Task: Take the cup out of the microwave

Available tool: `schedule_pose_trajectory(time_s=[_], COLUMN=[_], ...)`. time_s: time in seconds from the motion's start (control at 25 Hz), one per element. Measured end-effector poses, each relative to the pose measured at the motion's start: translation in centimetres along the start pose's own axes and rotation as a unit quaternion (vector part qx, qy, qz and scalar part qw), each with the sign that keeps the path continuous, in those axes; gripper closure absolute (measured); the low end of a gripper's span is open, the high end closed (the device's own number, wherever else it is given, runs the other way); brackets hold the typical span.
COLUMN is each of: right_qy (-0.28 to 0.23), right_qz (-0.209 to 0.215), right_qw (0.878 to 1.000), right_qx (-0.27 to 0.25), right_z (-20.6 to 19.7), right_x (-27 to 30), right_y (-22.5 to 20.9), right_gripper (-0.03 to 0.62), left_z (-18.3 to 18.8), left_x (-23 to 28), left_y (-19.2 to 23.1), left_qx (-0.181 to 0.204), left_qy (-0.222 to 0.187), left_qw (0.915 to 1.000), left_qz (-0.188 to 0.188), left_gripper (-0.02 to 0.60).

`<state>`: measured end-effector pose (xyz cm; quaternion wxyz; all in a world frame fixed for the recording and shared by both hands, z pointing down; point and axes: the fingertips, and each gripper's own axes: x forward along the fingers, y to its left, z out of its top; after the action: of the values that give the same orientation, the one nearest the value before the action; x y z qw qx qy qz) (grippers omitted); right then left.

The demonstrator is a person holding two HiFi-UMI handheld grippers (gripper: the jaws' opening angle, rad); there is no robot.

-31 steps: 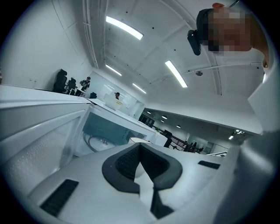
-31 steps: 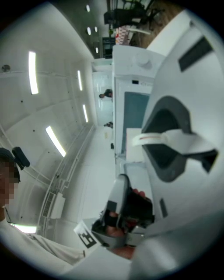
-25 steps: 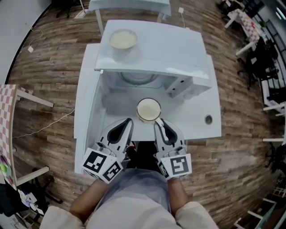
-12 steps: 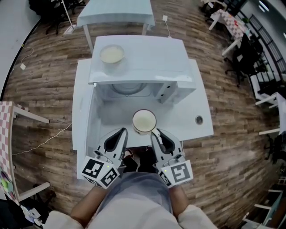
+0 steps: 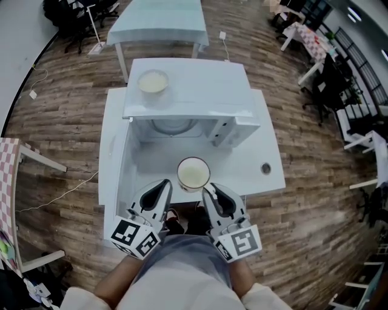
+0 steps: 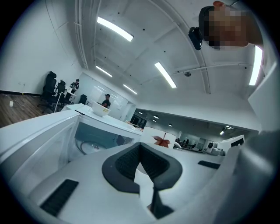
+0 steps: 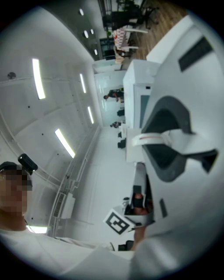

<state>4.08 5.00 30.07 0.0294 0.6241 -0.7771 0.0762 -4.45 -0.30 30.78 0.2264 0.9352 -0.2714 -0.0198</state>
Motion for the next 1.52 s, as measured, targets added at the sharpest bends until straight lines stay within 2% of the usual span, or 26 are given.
schedule_pose_trajectory(time_s=[0.28, 0.44, 0.56, 1.0, 1.52], right_qy=[-0.01, -0.021, -0.021, -0.022, -0.024], right_qz=[0.015, 0.021, 0.025, 0.041, 0.045], right_qw=[1.0, 1.0, 0.999, 0.999, 0.999], right_qx=[-0.005, -0.001, -0.005, -0.006, -0.002], right_z=[1.5, 2.3, 2.5, 4.3, 4.6], right_x=[-1.2, -1.6, -1.7, -1.9, -3.3], right_y=[0.2, 0.1, 0.0, -1.0, -2.2], right_gripper=[0.522, 0.522, 0.522, 0.522, 0.522], left_z=[1.0, 2.0, 2.8, 3.1, 2.8], left_x=[-1.1, -1.6, -1.9, -1.0, 0.2], left_y=[-0.2, -0.1, 0.3, -0.6, -1.5], left_qx=[0.008, -0.007, -0.004, 0.01, 0.004], left_qy=[-0.013, -0.026, -0.037, -0.024, -0.017], left_qw=[0.9998, 0.9994, 0.9988, 0.9993, 0.9996], left_qz=[0.016, 0.023, 0.031, 0.025, 0.022], left_gripper=[0.568, 0.567, 0.566, 0.567, 0.567])
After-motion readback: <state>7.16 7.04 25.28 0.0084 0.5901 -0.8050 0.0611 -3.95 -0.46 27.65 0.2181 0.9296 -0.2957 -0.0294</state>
